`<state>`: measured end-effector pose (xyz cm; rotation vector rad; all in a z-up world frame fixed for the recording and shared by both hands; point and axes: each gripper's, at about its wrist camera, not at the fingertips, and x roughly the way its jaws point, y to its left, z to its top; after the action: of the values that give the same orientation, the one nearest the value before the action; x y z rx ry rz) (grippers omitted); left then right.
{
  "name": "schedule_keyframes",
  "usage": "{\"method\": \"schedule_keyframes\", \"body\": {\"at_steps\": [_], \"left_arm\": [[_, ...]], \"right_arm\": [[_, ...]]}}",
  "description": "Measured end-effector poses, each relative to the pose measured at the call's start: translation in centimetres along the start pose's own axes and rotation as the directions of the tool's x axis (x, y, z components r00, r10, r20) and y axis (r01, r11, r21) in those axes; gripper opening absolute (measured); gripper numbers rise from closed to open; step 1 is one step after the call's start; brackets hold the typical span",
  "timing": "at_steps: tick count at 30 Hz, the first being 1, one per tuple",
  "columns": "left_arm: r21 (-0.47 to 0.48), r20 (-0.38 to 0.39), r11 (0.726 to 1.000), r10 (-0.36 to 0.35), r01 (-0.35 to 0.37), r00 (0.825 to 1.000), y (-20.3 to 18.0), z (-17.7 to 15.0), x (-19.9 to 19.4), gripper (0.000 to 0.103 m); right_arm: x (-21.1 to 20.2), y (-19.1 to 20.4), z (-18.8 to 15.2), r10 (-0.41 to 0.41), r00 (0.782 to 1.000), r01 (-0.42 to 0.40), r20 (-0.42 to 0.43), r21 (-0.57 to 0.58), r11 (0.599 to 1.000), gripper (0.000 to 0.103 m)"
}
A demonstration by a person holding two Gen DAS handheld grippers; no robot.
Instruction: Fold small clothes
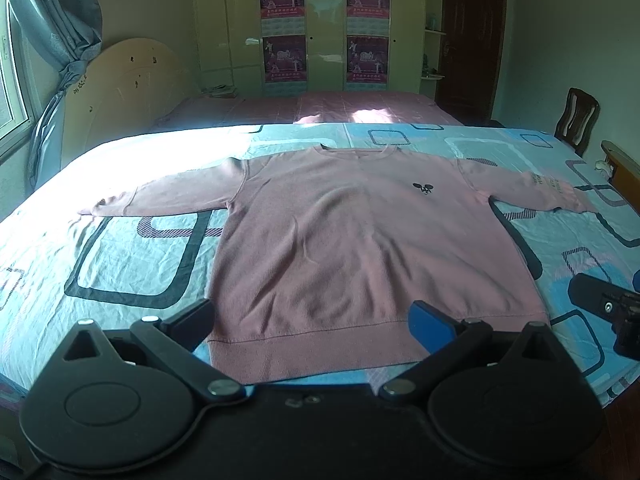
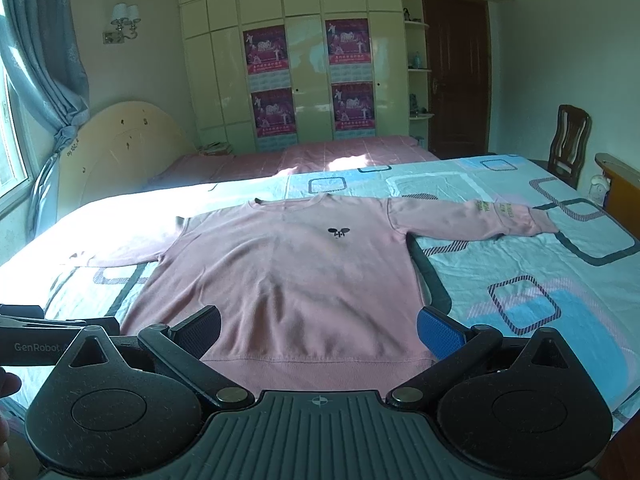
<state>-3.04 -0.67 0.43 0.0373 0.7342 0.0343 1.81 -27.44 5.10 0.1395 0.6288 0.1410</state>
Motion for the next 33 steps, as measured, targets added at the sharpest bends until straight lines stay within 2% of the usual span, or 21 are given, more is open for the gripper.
{"method": "schedule_keyframes", "body": {"at_steps": [33], "left_arm": [[-0.005, 0.002, 1.0, 0.013, -0.013, 1.0, -0.2, 0.2, -0.3, 0.103]], "right_arm": [[0.9, -1.5, -0.5, -0.015, 0.999, 0.016, -0.028, 0.037, 0.999, 0.103]]}}
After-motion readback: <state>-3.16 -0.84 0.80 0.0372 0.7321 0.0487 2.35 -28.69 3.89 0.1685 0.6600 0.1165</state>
